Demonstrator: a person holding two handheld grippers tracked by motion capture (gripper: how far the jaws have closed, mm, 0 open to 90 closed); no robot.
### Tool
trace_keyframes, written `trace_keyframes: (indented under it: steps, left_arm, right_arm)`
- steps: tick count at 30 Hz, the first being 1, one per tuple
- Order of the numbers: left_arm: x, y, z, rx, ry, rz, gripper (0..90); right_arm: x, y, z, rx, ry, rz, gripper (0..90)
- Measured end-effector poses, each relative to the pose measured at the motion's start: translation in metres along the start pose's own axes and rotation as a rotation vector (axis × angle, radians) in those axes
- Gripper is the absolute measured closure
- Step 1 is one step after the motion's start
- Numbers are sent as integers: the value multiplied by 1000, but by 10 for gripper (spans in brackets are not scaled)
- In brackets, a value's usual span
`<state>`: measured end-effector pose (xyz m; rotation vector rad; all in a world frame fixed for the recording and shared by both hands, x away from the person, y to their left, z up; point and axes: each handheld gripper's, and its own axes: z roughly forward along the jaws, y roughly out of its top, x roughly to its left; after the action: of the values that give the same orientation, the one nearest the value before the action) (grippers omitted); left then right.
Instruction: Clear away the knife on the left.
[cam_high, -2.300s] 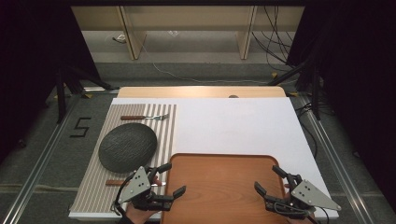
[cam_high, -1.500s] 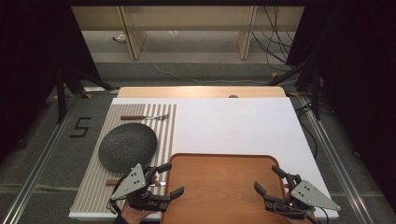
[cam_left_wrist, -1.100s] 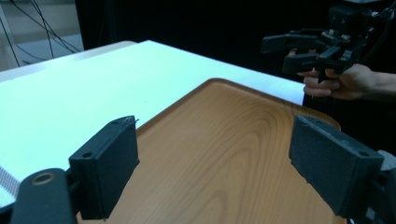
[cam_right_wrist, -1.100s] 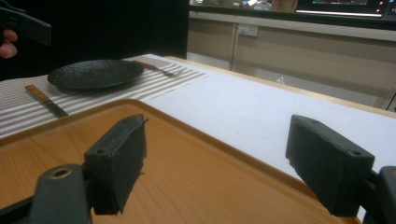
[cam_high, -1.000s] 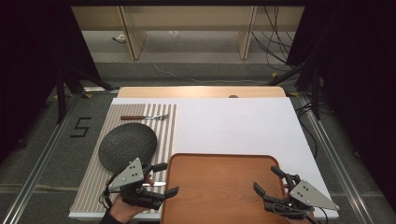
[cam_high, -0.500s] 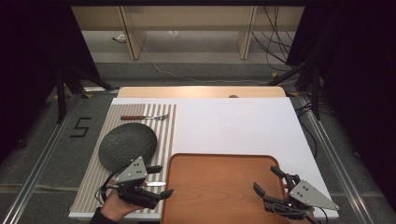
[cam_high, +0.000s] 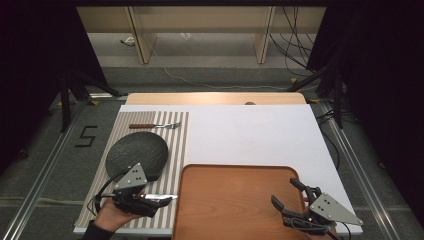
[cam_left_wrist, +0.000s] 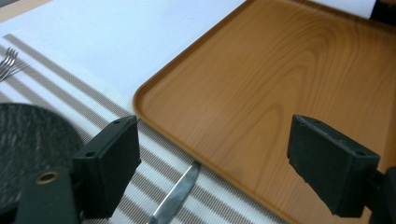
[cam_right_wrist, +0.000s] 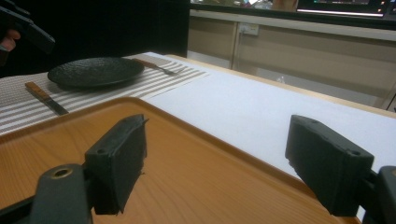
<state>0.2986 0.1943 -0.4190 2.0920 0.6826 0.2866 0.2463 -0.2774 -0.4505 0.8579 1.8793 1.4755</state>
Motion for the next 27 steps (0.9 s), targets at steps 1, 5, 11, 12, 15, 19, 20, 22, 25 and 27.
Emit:
trace_keyframes:
  steps: [1,5,11,12,15,19,20,22,25,27]
  left_arm:
    - [2,-1,-1,9,7,1,170]
    - [6,-3,-4,46,22,13,182]
    - [12,-9,-3,138,7,17,187]
    - [13,-9,-2,152,5,14,188]
    - [16,-12,-3,205,8,19,194]
    - [19,-15,-5,238,14,20,195]
    - [20,-16,-5,243,15,18,197]
    - [23,-18,-6,257,5,8,199]
    - [26,-20,-5,287,6,1,201]
    - [27,-22,-4,312,11,-2,202]
  right_arm:
    - [0,0,0,0,0,0,216]
    - [0,0,0,-1,0,0,217]
    - [0,0,0,-1,-2,0,217]
    - [0,0,0,-1,-2,-1,217]
    - [0,0,0,0,-2,0,217]
    - [0,0,0,1,0,-1,217]
    - [0,0,1,0,-1,-1,218]
    - [0,0,1,1,-1,0,219]
    - [0,0,1,2,-1,-1,219]
    - [0,0,1,1,-1,-1,218]
